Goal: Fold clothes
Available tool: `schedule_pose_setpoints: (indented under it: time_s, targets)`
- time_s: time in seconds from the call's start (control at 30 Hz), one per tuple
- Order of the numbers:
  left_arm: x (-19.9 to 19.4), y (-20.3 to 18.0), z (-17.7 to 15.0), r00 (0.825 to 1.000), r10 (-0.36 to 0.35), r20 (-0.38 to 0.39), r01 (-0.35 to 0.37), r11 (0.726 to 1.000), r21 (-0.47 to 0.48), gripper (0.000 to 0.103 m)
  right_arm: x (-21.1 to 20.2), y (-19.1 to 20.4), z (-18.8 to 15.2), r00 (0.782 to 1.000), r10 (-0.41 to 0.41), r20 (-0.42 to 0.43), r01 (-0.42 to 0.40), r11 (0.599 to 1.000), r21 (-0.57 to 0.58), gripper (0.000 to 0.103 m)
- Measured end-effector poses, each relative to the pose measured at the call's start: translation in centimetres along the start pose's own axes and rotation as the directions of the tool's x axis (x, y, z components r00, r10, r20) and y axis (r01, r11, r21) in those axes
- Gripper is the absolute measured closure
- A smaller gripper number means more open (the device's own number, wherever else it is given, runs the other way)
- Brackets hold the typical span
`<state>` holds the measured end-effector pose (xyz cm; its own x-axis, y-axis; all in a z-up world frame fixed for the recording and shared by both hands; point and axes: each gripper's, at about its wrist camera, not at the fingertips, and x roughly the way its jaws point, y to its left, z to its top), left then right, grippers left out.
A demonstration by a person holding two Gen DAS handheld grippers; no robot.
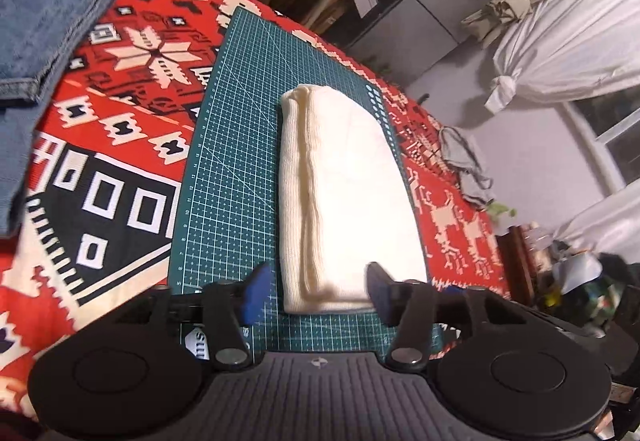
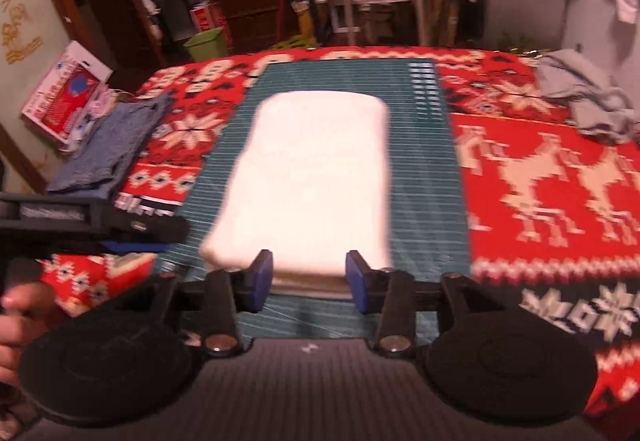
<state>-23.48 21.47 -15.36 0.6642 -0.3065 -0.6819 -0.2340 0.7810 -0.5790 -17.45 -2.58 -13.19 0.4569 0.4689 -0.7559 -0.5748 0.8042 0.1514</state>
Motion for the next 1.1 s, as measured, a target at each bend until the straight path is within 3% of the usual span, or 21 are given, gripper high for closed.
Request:
schedule_pose_setpoints:
  time_s: [0.1, 0.2, 0.3, 0.4, 0.5, 0.57, 0.67, 0.73, 0.9, 1.0, 1.1]
  targets:
    - [-0.5, -1.5, -0.7, 0.999, 0.049, 0.008, -0.050, 0.997, 0.057, 0.027, -0.9, -1.0, -1.0, 0.999, -0.044, 0.022, 0.045, 0.998, -0.032, 0.031]
    - [-0.4, -3.3, -1.5, 0.993, 0.122, 0.002, -0.121, 0.985, 0.122, 0.014, -1.8, -1.5, -1.6, 0.997, -0.060, 0.043, 0.063, 0.996, -0.057, 0.018]
    - [0.2, -4.6, -2.2, 0.983, 0.182, -0.005, -0.178, 0.965, 0.194, 0.013, -2.5, -1.7, -2.2, 0.995, -0.078, 0.062, 0.084, 0.992, -0.091, 0.001]
    - [0.8, -5.3, -3.1, 0.960, 0.281, 0.007, -0.276, 0.938, 0.210, 0.013, -2.9, -1.7, -2.8, 0.993, -0.092, 0.073, 0.101, 0.986, -0.133, 0.001]
    - [1.0, -5.7, -3.8, 0.946, 0.321, 0.039, -0.320, 0.915, 0.245, 0.013, -2.9, -1.6, -3.3, 0.990, -0.118, 0.077, 0.130, 0.976, -0.176, 0.001]
    - [0.9, -5.7, -4.2, 0.952, 0.299, 0.070, -0.307, 0.916, 0.259, 0.013, -3.0, -1.8, -3.7, 0.990, -0.114, 0.077, 0.126, 0.977, -0.170, 0.000]
    - [0.4, -5.5, -4.7, 0.973, 0.208, 0.103, -0.228, 0.934, 0.274, 0.013, -3.0, -2.3, -4.1, 0.993, -0.099, 0.070, 0.106, 0.988, -0.110, 0.000]
    - [0.3, -5.7, -4.8, 0.980, 0.174, 0.099, -0.197, 0.929, 0.313, 0.013, -3.0, -2.6, -4.2, 0.990, -0.117, 0.072, 0.123, 0.989, -0.078, 0.000]
    - [0.8, -6.7, -5.0, 0.948, 0.285, 0.141, -0.317, 0.874, 0.368, 0.013, -3.1, -3.4, -4.1, 0.982, -0.161, 0.097, 0.164, 0.986, -0.026, 0.000]
    - [0.8, -6.9, -5.0, 0.941, 0.290, 0.172, -0.335, 0.859, 0.387, 0.013, -3.0, -3.6, -4.0, 0.975, -0.195, 0.108, 0.199, 0.980, -0.028, 0.000]
    - [0.6, -7.1, -5.4, 0.947, 0.223, 0.232, -0.309, 0.833, 0.460, 0.013, -2.4, -3.4, -4.0, 0.974, -0.198, 0.107, 0.208, 0.974, -0.090, 0.000]
